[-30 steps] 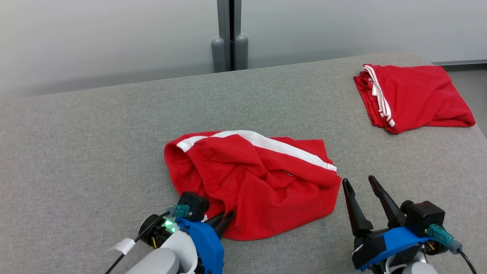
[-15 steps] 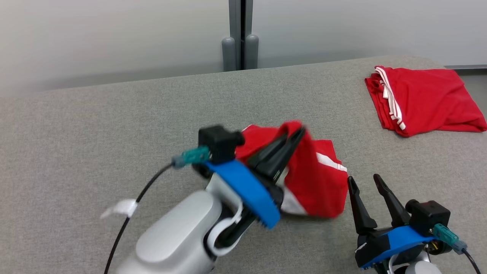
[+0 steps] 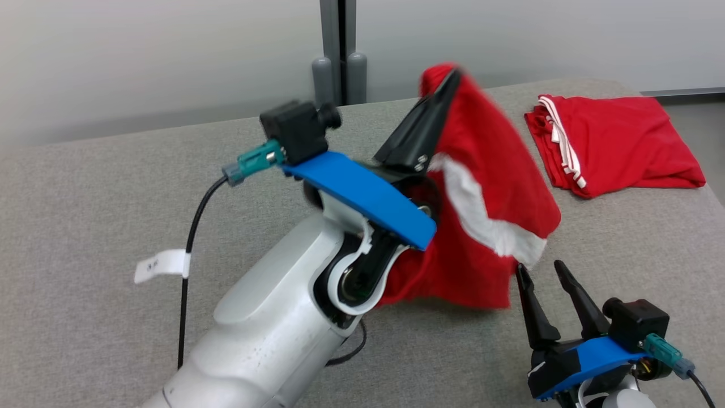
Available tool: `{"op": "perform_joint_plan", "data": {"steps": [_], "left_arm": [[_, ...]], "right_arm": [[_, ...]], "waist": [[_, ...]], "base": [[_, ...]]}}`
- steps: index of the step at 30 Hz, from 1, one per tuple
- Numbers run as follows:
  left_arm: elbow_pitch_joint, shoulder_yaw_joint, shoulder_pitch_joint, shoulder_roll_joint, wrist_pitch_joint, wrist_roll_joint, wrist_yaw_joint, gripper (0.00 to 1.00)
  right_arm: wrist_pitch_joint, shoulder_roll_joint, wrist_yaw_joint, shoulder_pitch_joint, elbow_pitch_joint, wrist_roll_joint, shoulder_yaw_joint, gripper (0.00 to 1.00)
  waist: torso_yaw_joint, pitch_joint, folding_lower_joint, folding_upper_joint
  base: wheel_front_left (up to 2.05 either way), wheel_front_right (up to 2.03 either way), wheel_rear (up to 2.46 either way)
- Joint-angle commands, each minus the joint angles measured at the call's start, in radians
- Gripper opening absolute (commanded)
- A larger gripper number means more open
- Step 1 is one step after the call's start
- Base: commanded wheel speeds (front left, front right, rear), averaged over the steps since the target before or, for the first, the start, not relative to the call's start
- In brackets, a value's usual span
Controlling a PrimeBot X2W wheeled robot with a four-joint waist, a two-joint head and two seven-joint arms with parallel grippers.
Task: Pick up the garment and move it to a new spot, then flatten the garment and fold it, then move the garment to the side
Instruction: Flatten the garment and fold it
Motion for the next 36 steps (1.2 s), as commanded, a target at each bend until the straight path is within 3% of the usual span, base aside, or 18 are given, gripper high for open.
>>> {"op": "perform_joint_plan", "data": {"steps": [1,6,11,17,21,25,30,31,32,33,34,36], "left_arm": [[0.057,0.012,0.046,0.010,0.007,-0.019,0.041,0.00],[0.203,0.025,0.165,0.104,0.029,-0.039,0.135,0.00],[0.270,0.017,0.259,0.166,0.070,-0.058,0.184,0.00],[0.297,0.026,0.302,0.189,0.041,-0.055,0.211,0.00],[0.312,0.013,0.306,0.203,0.026,-0.033,0.202,0.00],[0.342,-0.051,0.258,0.241,0.012,0.063,0.179,0.00],[0.380,-0.080,0.224,0.257,-0.030,0.135,0.191,0.00],[0.386,-0.080,0.221,0.258,-0.039,0.144,0.191,0.28],[0.391,-0.079,0.219,0.258,-0.047,0.153,0.188,0.44],[0.393,-0.082,0.218,0.260,-0.055,0.164,0.182,0.89],[0.398,-0.081,0.220,0.260,-0.060,0.171,0.180,1.00],[0.398,-0.070,0.228,0.259,-0.074,0.184,0.174,1.00]], "right_arm": [[-0.007,-0.002,0.000,0.000,-0.005,-0.001,-0.010,1.00],[-0.009,-0.002,0.000,0.000,-0.011,-0.001,-0.012,1.00],[-0.004,-0.002,0.000,-0.004,-0.013,-0.004,-0.008,1.00],[-0.001,-0.002,0.000,-0.013,-0.016,-0.003,0.001,1.00],[0.001,-0.002,0.000,-0.014,-0.018,-0.004,0.007,1.00],[0.003,-0.002,0.000,-0.016,-0.015,-0.007,0.009,1.00],[0.005,-0.002,0.000,-0.011,-0.014,-0.006,0.010,1.00],[0.006,-0.002,0.000,-0.008,-0.014,-0.005,0.011,1.00],[0.006,-0.002,0.000,-0.004,-0.014,-0.004,0.010,1.00],[0.007,-0.002,0.000,0.000,-0.015,-0.004,0.009,1.00],[0.008,-0.002,0.000,0.003,-0.017,-0.005,0.007,1.00],[0.009,-0.002,0.000,0.006,-0.021,-0.006,0.000,1.00]], "waist": [[0.011,0.004,0.0000,-0.0001],[0.052,0.012,0.0000,-0.0001],[0.101,0.018,0.0000,-0.0001],[0.128,0.018,0.0000,-0.0001],[0.132,0.018,0.0000,-0.0001],[0.119,0.014,0.0000,-0.0001],[0.102,0.006,0.0000,-0.0001],[0.097,0.003,0.0000,-0.0001],[0.094,0.001,0.0000,-0.0001],[0.090,-0.002,0.0000,-0.0001],[0.088,-0.004,0.0000,-0.0001],[0.085,-0.009,0.0000,-0.0001]], "base": [[0.00,0.00,0.00],[0.00,0.00,0.00],[0.00,0.00,0.00],[0.00,0.00,0.00],[0.00,0.00,0.00],[0.00,0.00,0.00],[0.00,0.00,0.00],[0.00,0.00,0.00],[0.00,0.00,0.00],[0.00,0.00,0.00],[0.00,0.00,0.00],[0.00,0.00,0.00]]}}
